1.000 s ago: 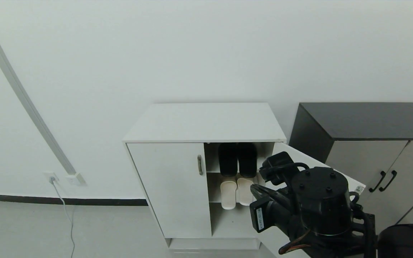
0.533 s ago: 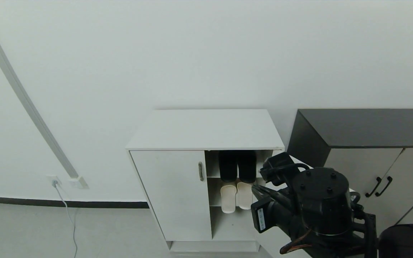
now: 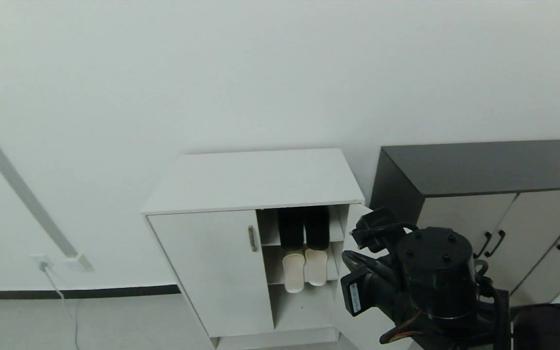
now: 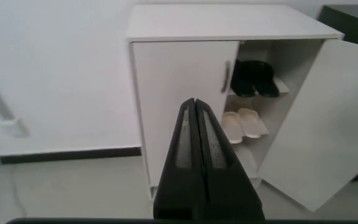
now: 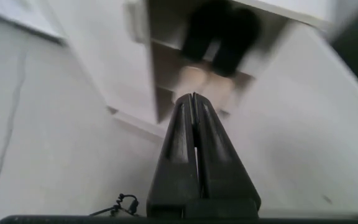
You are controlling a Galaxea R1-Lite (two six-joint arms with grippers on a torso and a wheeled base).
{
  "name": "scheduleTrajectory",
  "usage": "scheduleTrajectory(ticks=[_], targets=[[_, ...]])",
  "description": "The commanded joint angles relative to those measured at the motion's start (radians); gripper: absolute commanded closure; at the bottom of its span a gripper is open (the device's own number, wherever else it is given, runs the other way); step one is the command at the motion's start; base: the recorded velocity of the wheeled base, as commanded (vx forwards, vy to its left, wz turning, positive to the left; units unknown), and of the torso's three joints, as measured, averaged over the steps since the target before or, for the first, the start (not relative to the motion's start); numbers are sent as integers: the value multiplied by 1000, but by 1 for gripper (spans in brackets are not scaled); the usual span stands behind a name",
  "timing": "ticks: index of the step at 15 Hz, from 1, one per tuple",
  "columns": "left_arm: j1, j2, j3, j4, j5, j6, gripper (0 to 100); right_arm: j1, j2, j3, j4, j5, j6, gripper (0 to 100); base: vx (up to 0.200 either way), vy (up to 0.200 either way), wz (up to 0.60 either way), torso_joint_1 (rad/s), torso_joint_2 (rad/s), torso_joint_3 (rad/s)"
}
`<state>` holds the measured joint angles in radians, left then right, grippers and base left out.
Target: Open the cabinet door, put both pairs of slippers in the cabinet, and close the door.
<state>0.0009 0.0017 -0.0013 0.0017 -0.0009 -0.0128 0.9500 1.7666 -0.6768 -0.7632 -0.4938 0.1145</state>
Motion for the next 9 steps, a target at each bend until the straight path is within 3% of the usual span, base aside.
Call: scheduleTrajectory(ticks=[1, 8, 9], targets=[[1, 0, 0, 0, 1, 2, 100, -8, 2, -1, -1, 0, 1, 100, 0, 0, -600, 12, 2, 2], [1, 0, 0, 0, 1, -3, 100, -37, 4, 0, -25, 0, -15, 100, 0, 0, 0, 0, 0, 0], [1, 0, 0, 0, -1, -3, 100, -45, 4, -1, -27, 0, -19, 100, -200, 0, 0, 7, -2, 2]])
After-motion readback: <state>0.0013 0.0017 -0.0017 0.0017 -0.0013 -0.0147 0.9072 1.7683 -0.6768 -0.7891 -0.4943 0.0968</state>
